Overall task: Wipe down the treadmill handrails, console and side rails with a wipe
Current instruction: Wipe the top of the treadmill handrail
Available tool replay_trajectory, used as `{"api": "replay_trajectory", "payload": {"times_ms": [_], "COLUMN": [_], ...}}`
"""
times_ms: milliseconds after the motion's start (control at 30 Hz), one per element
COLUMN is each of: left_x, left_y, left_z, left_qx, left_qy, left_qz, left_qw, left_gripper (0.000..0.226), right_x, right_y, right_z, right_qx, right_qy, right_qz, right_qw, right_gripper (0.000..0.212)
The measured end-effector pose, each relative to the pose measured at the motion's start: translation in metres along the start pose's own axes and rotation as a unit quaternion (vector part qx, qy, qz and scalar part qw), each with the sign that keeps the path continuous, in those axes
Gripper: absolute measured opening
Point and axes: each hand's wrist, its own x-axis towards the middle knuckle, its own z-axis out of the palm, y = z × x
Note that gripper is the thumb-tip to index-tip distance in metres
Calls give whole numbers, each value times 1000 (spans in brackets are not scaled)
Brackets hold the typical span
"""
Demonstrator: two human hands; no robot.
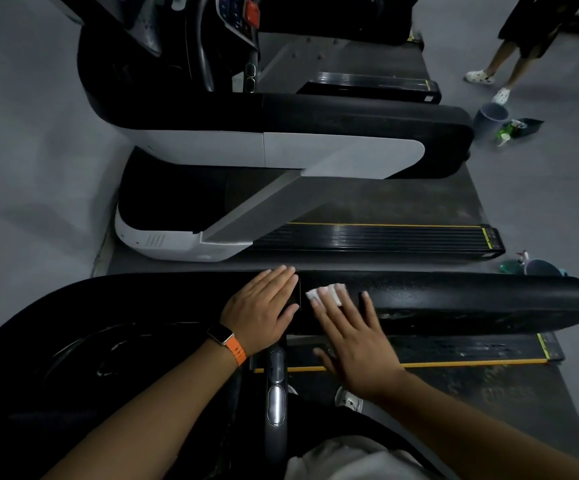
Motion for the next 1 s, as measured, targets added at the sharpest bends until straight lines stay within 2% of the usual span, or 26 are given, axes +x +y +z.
{"api": "replay_trajectory", "payload": {"times_ms": [133,300,467,567,667,767,933,1000], "left_x": [0,0,1,1,2,6,21,21], "left_y": [-1,0,1,1,2,1,0,1], "left_z": [-2,0,-2,-4,-4,-3,-1,1], "left_qx": [8,13,17,14,24,26,0,-9], "left_qy": [-4,2,-8,-18,-23,-37,-65,-64], "left_qz": [3,6,2,2,7,38,67,68], "left_qw": [1000,1000,1000,1000,999,998,996,996], "left_gripper": [53,54,55,55,55,55,57,56], "right_x": [6,-28,31,38,9,5,17,-1], "right_y": [5,42,9,19,51,47,14,28], "right_z": [5,9,-15,-25,-15,-13,-11,-5], "right_qx": [-25,-13,62,52,48,52,58,47], "right_qy": [-11,-28,-28,-37,-19,-19,-3,8], "right_qz": [-47,13,42,31,103,149,32,38], "right_qw": [999,999,997,997,993,987,998,998], "right_gripper": [83,88,83,79,79,83,83,83]}}
